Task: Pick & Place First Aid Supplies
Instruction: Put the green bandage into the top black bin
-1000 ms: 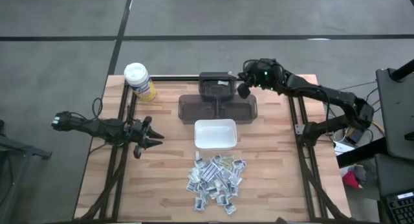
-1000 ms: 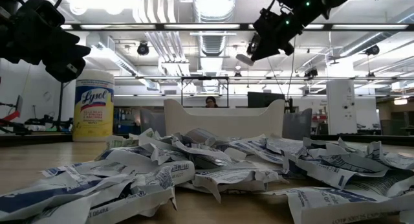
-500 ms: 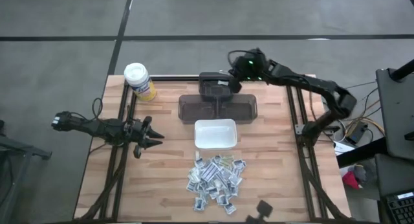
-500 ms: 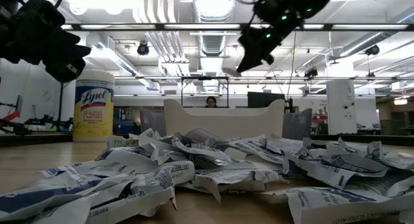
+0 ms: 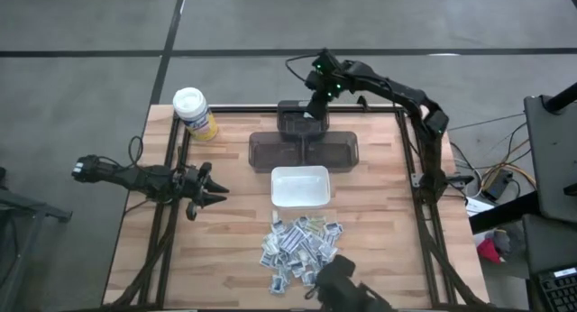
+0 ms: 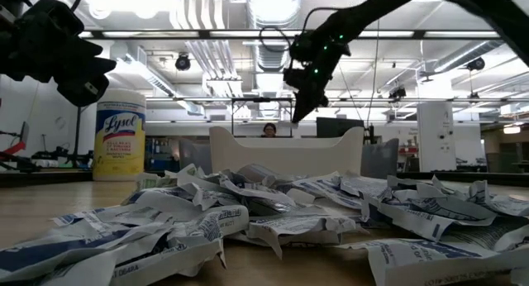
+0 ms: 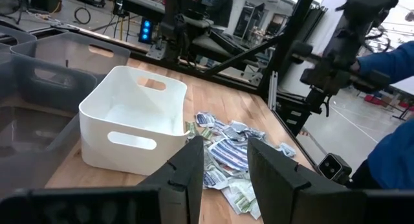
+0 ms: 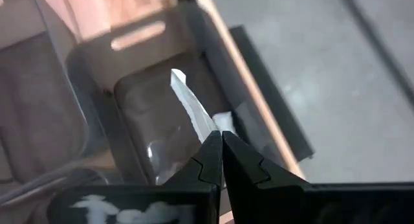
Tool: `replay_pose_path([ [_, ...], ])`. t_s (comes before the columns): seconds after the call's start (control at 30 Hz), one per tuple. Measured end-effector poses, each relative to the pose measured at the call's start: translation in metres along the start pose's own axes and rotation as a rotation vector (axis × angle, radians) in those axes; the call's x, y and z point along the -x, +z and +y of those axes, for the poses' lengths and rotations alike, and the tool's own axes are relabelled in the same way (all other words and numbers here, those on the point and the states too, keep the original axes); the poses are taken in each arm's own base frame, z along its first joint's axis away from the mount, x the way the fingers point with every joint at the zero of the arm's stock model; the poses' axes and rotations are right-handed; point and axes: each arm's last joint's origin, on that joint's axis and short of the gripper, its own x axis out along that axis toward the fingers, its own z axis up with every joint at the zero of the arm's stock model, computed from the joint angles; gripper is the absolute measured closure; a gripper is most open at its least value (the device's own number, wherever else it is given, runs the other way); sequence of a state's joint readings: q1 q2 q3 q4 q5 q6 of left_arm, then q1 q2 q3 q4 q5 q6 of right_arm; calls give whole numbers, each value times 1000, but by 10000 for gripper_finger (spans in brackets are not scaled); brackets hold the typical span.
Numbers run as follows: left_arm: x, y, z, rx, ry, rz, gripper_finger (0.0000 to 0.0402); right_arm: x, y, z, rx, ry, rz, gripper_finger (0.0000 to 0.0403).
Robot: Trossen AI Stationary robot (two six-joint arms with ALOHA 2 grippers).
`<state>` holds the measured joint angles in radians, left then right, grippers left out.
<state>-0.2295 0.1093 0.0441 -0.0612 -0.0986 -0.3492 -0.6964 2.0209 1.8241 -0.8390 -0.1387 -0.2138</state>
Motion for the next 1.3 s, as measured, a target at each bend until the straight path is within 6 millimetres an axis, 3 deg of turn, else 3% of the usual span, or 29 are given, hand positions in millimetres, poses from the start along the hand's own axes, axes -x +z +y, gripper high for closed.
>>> replay_pose_path([
  [0.3,0,0,0,0,0,0,287,-43,3,-6,-30,87,182,395],
  [0.77,0,0,0,-4,0,0,287,-73,-3,-10,-52,102,261,394],
  [1.03,0,0,0,-7,0,1,287,-77,-5,-10,-46,104,269,387],
  [1.3,0,0,0,-8,1,1,287,-77,-4,-10,-44,104,266,333],
])
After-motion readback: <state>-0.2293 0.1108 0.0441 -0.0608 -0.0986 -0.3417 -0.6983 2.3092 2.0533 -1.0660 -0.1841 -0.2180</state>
